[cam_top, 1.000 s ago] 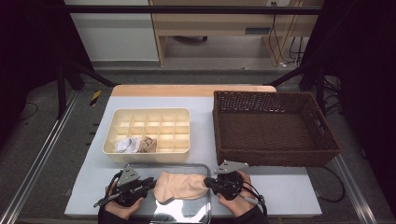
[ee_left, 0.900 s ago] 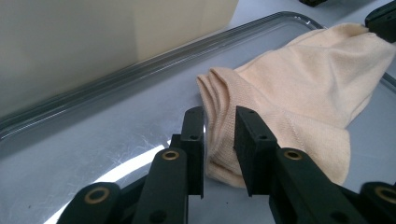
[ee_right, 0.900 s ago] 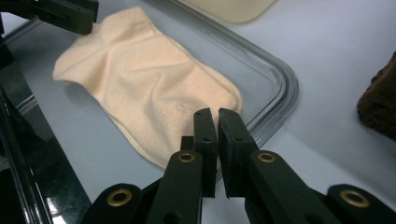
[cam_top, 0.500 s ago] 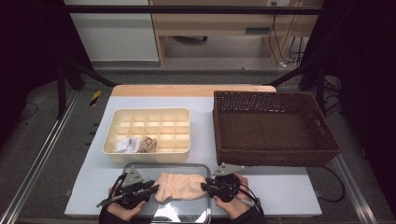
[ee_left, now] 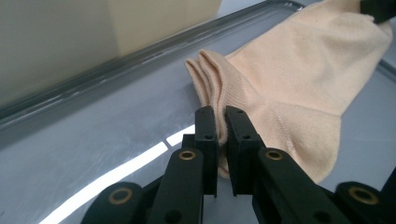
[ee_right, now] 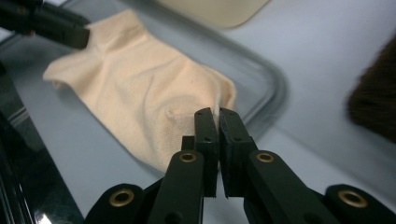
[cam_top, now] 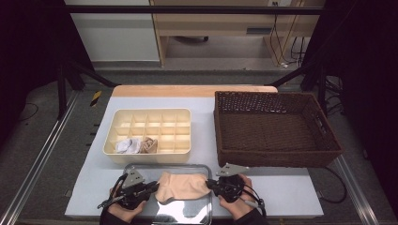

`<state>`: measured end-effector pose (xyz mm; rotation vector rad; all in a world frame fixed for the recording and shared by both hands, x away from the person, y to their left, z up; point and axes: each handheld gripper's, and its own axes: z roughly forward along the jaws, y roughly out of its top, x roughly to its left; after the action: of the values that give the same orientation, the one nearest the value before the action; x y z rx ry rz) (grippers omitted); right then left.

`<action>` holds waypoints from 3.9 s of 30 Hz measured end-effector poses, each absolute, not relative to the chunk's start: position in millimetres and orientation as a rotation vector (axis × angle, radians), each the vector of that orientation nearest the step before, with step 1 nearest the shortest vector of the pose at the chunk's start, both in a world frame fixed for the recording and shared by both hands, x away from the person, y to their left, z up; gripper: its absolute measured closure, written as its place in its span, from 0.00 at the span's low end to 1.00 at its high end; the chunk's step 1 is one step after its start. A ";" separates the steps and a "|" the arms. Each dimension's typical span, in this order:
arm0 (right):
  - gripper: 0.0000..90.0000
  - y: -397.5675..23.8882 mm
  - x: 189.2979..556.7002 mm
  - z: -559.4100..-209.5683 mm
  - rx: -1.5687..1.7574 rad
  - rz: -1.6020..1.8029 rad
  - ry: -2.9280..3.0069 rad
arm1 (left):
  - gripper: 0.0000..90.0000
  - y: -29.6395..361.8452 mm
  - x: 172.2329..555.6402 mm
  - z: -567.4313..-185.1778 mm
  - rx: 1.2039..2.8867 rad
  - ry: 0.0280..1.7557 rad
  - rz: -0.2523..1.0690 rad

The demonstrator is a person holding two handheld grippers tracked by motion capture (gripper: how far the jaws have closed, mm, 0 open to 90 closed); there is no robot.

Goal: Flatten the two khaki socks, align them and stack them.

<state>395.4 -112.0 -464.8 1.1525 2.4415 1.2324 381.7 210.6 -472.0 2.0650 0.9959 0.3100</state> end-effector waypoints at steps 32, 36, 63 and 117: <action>0.88 -126.2 414.5 -466.1 1.163 1.273 2.356 | 0.91 174.1 404.2 -463.0 2.116 1.004 0.368; 0.97 -122.6 417.5 -469.4 1.157 1.262 2.381 | 0.98 174.1 403.7 -463.2 2.116 1.000 0.361; 0.71 -117.3 405.0 -473.3 1.203 1.290 2.367 | 0.77 200.3 388.9 -465.6 2.056 0.998 0.384; 0.71 -159.7 402.7 -464.4 1.249 1.314 2.209 | 0.78 161.3 390.6 -444.8 1.971 0.866 0.416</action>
<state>402.7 -159.7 -464.4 1.2490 2.2092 1.3140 390.6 161.3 -444.8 1.9708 0.8660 0.4163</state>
